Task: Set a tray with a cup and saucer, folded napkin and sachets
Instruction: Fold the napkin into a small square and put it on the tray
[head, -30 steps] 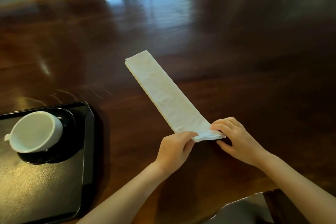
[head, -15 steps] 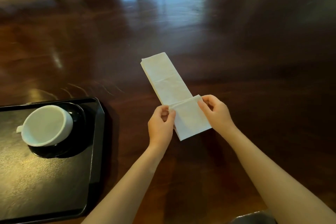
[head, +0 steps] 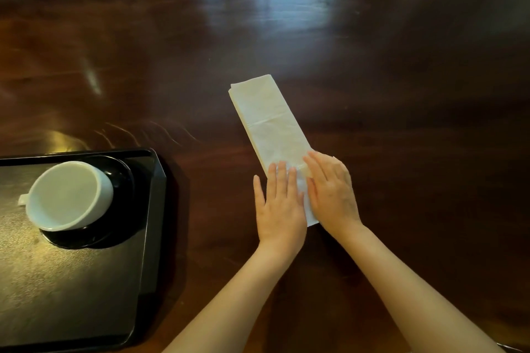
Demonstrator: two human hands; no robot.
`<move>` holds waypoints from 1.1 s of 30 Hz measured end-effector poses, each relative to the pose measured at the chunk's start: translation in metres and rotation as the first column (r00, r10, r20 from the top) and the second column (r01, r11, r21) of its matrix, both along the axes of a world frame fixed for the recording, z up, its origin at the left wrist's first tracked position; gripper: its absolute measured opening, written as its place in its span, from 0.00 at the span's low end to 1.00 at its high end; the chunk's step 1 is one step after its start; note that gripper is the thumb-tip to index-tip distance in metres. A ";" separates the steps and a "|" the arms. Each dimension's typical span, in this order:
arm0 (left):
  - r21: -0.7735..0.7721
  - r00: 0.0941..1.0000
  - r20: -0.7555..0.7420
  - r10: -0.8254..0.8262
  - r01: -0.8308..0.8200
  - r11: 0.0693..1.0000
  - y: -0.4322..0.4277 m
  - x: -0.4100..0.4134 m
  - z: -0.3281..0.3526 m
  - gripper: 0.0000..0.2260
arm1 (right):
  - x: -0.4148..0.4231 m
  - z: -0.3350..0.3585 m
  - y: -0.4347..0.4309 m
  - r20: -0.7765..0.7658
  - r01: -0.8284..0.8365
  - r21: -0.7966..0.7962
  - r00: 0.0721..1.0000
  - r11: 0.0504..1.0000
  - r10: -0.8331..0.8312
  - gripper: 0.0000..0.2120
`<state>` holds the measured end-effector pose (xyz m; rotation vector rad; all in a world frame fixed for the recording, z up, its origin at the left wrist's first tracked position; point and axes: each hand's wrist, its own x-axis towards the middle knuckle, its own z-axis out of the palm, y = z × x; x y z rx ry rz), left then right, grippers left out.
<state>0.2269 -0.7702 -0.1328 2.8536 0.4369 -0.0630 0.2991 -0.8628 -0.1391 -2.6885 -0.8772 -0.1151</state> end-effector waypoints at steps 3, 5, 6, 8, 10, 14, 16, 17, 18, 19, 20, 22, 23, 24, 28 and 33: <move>0.028 0.999 -0.044 0.006 -0.005 1.000 0.009 -0.003 -0.011 0.25 | 0.005 -0.005 -0.011 -0.135 -0.178 -0.207 0.979 0.962 0.153 0.25; 0.051 0.999 -0.049 -0.019 0.022 0.998 0.011 -0.003 -0.011 0.25 | 0.009 -0.007 -0.017 -0.182 -0.220 -0.295 0.968 0.930 0.171 0.28; 0.059 0.998 -0.058 -0.030 0.033 0.998 0.012 -0.004 -0.011 0.25 | 0.010 -0.007 -0.019 -0.185 -0.230 -0.327 0.967 0.917 0.177 0.29; 0.055 0.995 -0.079 -0.055 0.059 0.997 0.017 -0.006 -0.012 0.26 | 0.006 -0.005 -0.020 -0.204 -0.231 -0.345 0.964 0.910 0.167 0.30; 0.037 0.990 -0.095 -0.105 0.109 0.993 0.026 -0.010 -0.012 0.26 | -0.006 -0.004 -0.017 -0.253 -0.203 -0.321 0.960 0.925 0.123 0.31; 0.002 0.964 -0.136 -0.229 0.232 0.973 0.048 -0.018 -0.008 0.25 | -0.038 -0.005 -0.004 -0.317 -0.067 -0.238 0.948 0.969 -0.012 0.32; 0.007 0.948 -0.145 -0.282 0.286 0.958 0.058 -0.020 -0.005 0.25 | -0.047 -0.006 -0.001 -0.313 -0.040 -0.217 0.949 0.975 -0.031 0.30; 0.005 0.942 -0.133 -0.307 0.310 0.951 0.062 -0.019 -0.003 0.24 | -0.048 -0.004 -0.002 -0.294 -0.034 -0.187 0.956 0.982 -0.023 0.29; -0.013 0.940 -0.103 -0.326 0.327 0.945 0.067 -0.017 -0.001 0.23 | -0.046 0.001 -0.003 -0.264 -0.025 -0.127 0.964 0.992 -0.009 0.28; -0.057 0.942 -0.051 -0.333 0.330 0.942 0.071 -0.014 0.003 0.22 | -0.042 0.006 -0.005 -0.239 -0.007 -0.033 0.971 0.999 -0.001 0.25; -0.129 0.950 0.022 -0.312 0.312 0.941 0.076 -0.009 0.007 0.21 | -0.034 0.010 -0.007 -0.226 0.017 0.071 0.974 0.997 0.000 0.22; -0.312 0.971 0.172 -0.166 0.214 0.926 0.082 0.008 0.015 0.17 | -0.012 0.018 -0.008 -0.295 0.089 0.235 0.955 0.968 -0.017 0.18; -0.387 0.975 0.215 -0.063 0.144 0.911 0.086 0.020 0.019 0.16 | 0.002 0.024 -0.006 -0.370 0.142 0.282 0.929 0.949 -0.028 0.17; -0.463 0.973 0.225 0.048 0.064 0.884 0.089 0.035 0.023 0.15 | 0.018 0.029 -0.001 -0.443 0.203 0.305 0.895 0.930 -0.050 0.16; -0.653 0.924 0.009 0.383 -0.284 0.702 0.111 0.109 0.037 0.21 | 0.090 0.041 0.025 -0.624 0.392 0.211 0.760 0.896 -0.185 0.18; -0.740 0.828 -0.299 0.474 -0.515 0.434 0.128 0.170 0.048 0.18 | 0.147 0.042 0.064 -0.804 0.631 0.096 0.505 0.770 -0.313 0.21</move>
